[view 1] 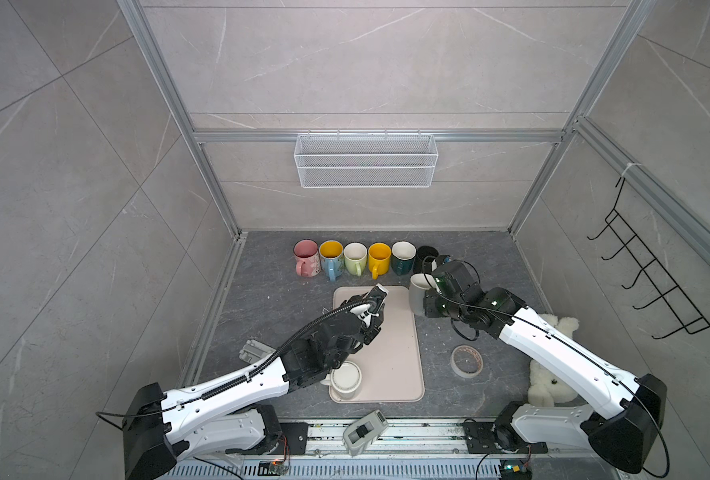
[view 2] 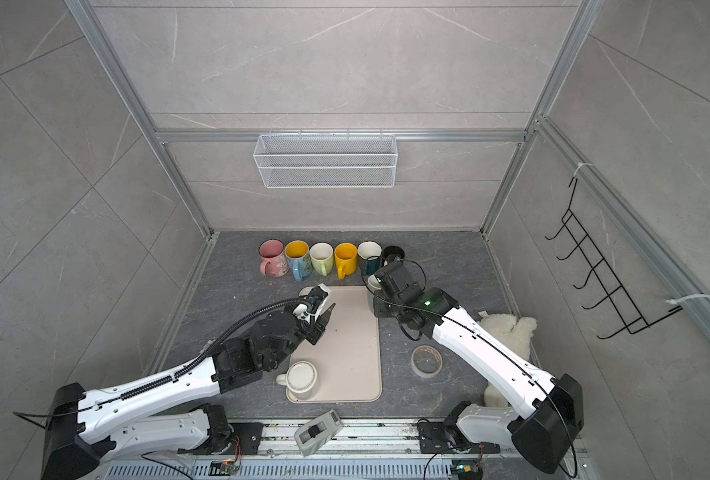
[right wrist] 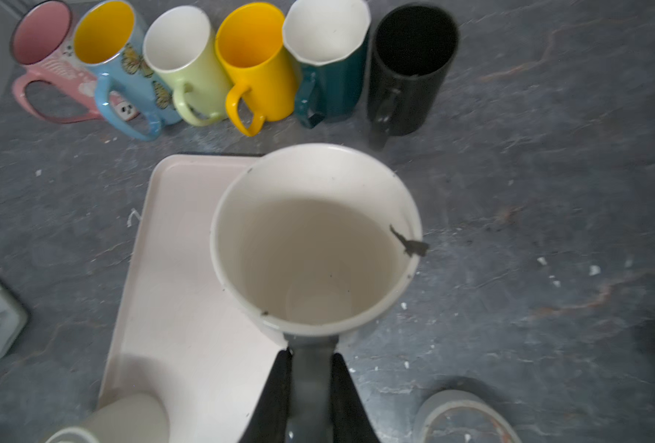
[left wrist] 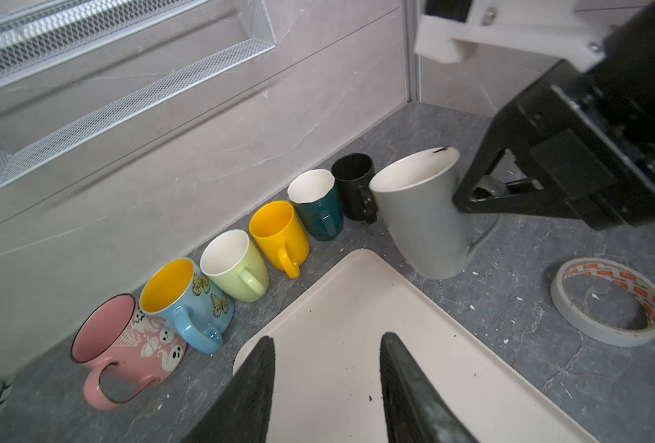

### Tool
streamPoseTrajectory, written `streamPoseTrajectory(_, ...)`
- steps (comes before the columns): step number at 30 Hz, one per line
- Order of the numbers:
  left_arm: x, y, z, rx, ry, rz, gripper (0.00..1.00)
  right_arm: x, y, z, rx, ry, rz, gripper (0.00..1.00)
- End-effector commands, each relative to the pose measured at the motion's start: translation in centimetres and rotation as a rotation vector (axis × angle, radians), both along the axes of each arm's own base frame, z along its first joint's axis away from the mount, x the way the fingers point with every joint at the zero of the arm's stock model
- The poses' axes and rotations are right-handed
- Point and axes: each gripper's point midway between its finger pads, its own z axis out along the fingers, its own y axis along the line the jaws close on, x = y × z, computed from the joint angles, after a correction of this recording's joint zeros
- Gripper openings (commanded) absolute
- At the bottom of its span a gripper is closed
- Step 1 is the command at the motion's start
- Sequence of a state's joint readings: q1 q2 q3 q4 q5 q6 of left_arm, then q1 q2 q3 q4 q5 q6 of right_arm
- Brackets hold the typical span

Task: Turn the mug right side up
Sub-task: 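Carry the grey mug beside the black mug with the right gripper while the left retracts, then lower the grey mug upright beside the black mug with the right gripper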

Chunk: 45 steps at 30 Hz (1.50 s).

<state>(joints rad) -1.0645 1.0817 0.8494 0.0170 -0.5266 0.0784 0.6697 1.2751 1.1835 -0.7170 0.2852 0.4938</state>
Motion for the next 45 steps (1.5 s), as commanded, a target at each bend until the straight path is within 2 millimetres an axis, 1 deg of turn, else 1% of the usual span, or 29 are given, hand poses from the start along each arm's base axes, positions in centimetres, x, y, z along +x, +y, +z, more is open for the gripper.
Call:
streamPoseTrajectory(1, 1.5, 1.3, 0.0, -0.084, 0.135, 0.088, 0.48, 2.3, -2.2, 1.5, -0.091, -0.129, -0.091, 0.00)
streamPoseTrajectory(4, 2.4, 1.6, -0.9, -0.126, 0.212, 0.099, 0.48, 3.3, -3.6, 1.0, -0.113, -0.145, -0.143, 0.00)
streamPoseTrajectory(8, 3.2, 2.0, -1.7, -0.172, 0.261, 0.114, 0.48, 4.9, -6.5, -1.0, -0.125, -0.123, -0.238, 0.00)
streamPoseTrajectory(11, 3.6, 2.3, -2.1, -0.190, 0.287, 0.127, 0.48, 6.2, -7.9, -2.1, -0.095, -0.130, -0.289, 0.00)
streamPoseTrajectory(15, 3.9, 2.8, -2.6, -0.208, 0.311, 0.148, 0.48, 8.3, -9.3, -2.4, -0.082, -0.173, -0.332, 0.00)
streamPoseTrajectory(19, 4.1, 3.4, -2.9, -0.224, 0.319, 0.163, 0.48, 10.5, -9.8, -2.9, -0.080, -0.210, -0.333, 0.00)
streamPoseTrajectory(23, 4.3, 4.1, -3.0, -0.248, 0.326, 0.183, 0.48, 12.7, -10.2, -3.9, -0.065, -0.224, -0.323, 0.00)
streamPoseTrajectory(26, 4.5, 4.6, -3.1, -0.267, 0.330, 0.198, 0.48, 14.0, -10.6, -4.9, -0.050, -0.227, -0.331, 0.00)
streamPoseTrajectory(29, 4.6, 4.7, -3.2, -0.278, 0.334, 0.204, 0.48, 15.0, -11.2, -5.9, -0.051, -0.221, -0.348, 0.00)
streamPoseTrajectory(32, 4.6, 4.6, -3.1, -0.285, 0.339, 0.204, 0.48, 15.8, -11.2, -6.6, -0.039, -0.227, -0.346, 0.00)
streamPoseTrajectory(38, 4.5, 4.7, -3.0, -0.295, 0.341, 0.205, 0.48, 17.2, -11.4, -7.3, -0.021, -0.256, -0.339, 0.00)
streamPoseTrajectory(45, 4.6, 5.0, -3.2, -0.301, 0.342, 0.220, 0.48, 18.5, -11.8, -8.0, -0.033, -0.263, -0.325, 0.00)
